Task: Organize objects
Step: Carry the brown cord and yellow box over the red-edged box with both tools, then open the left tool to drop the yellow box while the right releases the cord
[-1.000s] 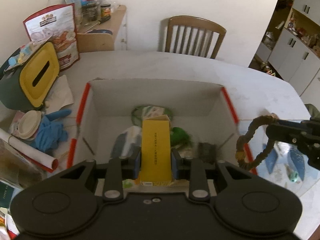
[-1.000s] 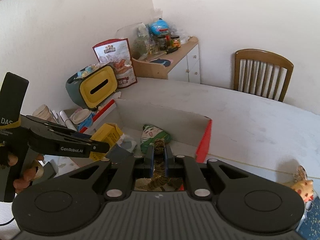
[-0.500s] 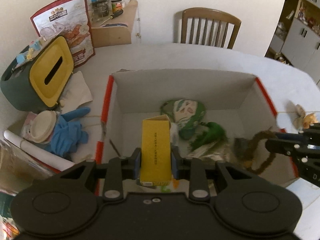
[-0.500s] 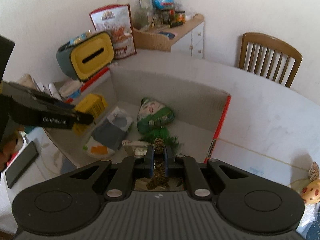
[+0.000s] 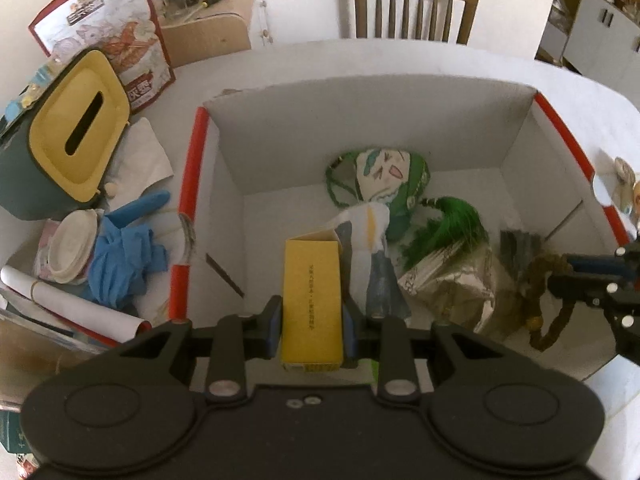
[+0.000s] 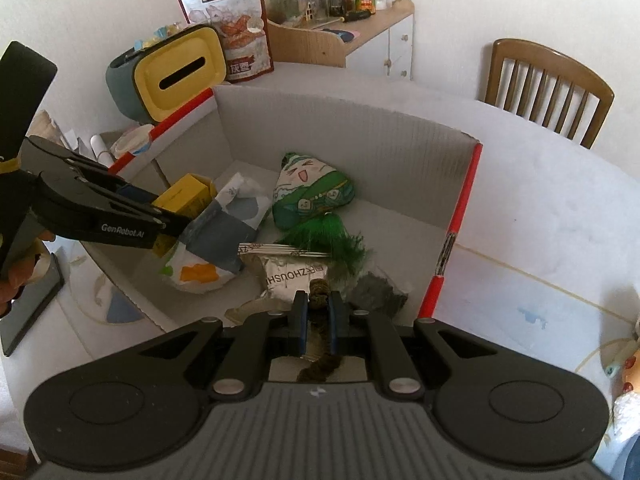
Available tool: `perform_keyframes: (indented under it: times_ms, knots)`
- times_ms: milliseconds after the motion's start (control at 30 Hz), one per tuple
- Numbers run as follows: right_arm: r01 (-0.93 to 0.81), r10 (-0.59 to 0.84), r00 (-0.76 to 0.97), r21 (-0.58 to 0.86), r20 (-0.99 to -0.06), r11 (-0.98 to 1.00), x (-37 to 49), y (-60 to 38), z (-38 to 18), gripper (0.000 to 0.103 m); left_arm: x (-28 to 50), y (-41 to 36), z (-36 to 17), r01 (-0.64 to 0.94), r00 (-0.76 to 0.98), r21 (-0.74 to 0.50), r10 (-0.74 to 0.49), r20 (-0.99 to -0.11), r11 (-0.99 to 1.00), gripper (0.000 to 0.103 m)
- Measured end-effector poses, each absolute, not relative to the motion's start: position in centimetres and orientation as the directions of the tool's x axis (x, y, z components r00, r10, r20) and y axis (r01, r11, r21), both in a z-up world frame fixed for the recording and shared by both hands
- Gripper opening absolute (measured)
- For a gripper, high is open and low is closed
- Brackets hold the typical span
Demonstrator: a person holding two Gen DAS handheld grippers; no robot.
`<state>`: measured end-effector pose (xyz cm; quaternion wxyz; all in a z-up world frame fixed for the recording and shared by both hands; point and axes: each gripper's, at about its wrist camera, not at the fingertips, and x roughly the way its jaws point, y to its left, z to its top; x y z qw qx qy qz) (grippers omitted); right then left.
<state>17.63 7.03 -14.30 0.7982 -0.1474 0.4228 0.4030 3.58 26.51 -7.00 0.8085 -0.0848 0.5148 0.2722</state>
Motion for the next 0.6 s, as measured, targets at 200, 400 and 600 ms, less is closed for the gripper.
perform_keyframes:
  times_ms: [200,400,600]
  knots:
    - [-0.759,0.523,0.316,0.12,-0.792,0.64,17.74,6.85,-14.27,0.01,3.79,26.75,-7.94,-0.526,0.288,0.139,0.329,-0.899,0.839,0.029]
    - [-0.75,0.52,0.306,0.134,-0.797,0.647,17.72,6.6,-14.07,0.011,3.81,26.67,-7.87,-0.53,0.279,0.134,0.322,-0.905,0.837,0.032]
    - [-0.74,0.519,0.312,0.138,-0.796,0.658,17.71,6.18,-13.78,0.011,3.63,26.29,-7.37,-0.53,0.294,0.128,0.323,-0.899,0.838,0.036]
